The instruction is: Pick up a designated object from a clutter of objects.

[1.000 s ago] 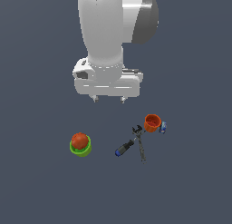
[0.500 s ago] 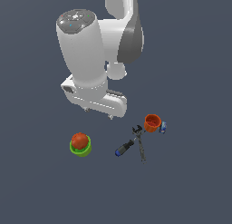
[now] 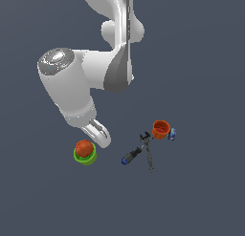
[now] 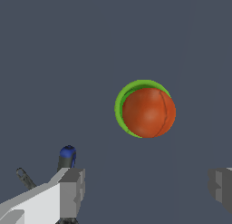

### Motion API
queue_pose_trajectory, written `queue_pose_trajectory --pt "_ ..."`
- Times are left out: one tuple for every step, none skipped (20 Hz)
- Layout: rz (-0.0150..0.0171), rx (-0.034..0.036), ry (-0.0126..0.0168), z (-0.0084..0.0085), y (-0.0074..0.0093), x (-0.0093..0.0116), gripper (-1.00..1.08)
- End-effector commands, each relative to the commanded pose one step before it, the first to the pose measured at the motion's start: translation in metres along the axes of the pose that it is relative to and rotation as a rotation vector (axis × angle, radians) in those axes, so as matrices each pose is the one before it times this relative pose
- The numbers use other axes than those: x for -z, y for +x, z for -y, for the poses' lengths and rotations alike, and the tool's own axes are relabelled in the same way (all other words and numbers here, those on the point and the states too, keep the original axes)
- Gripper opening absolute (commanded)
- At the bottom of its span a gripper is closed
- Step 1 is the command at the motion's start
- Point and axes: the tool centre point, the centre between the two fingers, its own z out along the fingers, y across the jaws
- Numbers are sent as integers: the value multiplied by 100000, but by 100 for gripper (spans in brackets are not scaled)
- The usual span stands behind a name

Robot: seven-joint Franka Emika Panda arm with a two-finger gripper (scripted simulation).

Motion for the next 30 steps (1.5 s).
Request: queue_pose_trajectory --pt "-417 -7441 -197 -609 1190 -1151 100" --pt "-132 -2476 -92 -197 404 -404 100" --pt "-129 -2288 -90 -178 375 -376 100" --pt "-125 -2102 -86 -160 346 -349 100" --pt "-119 -1916 -81 -142 316 -320 100" --pt "-112 -1731 -76 -126 287 -291 100" --pt "-104 -1548 -69 -111 257 -262 100" --pt "-94 -1362 -62 -95 227 -232 100" --pt "-84 -1181 -55 -82 197 -202 100" --pt "-73 -998 -47 -68 167 -171 100" --pt "-60 -815 -39 -55 136 -141 100" --pt "-48 -634 -31 -42 106 -110 100" --pt "-34 -454 -22 -30 76 -78 100" --pt "-21 -271 -13 -17 45 -47 100" --pt "-6 -84 -4 -3 13 -16 100" --pt "91 512 -39 -11 -80 55 100" --pt "0 0 0 2 -2 -39 100" --pt "0 0 0 5 -5 -116 100" --pt "-9 -48 2 -17 11 -188 100" --pt "0 0 0 10 -12 -271 100" --pt "-13 -68 1 -22 11 -341 100" --pt "-9 -48 0 -10 -2 -422 100" --pt "-9 -48 0 -9 -7 -500 100" --pt "-14 -68 0 -18 -5 -578 100" --pt "-14 -68 -1 -19 -6 -581 100" --pt "-14 -68 -1 -20 -1 -507 100" --pt "-10 -48 0 -10 -3 -435 100" --pt "-9 -48 2 -9 5 -361 100" --pt "0 0 0 18 -5 -293 100" --pt "-6 -48 9 -4 24 -214 100"
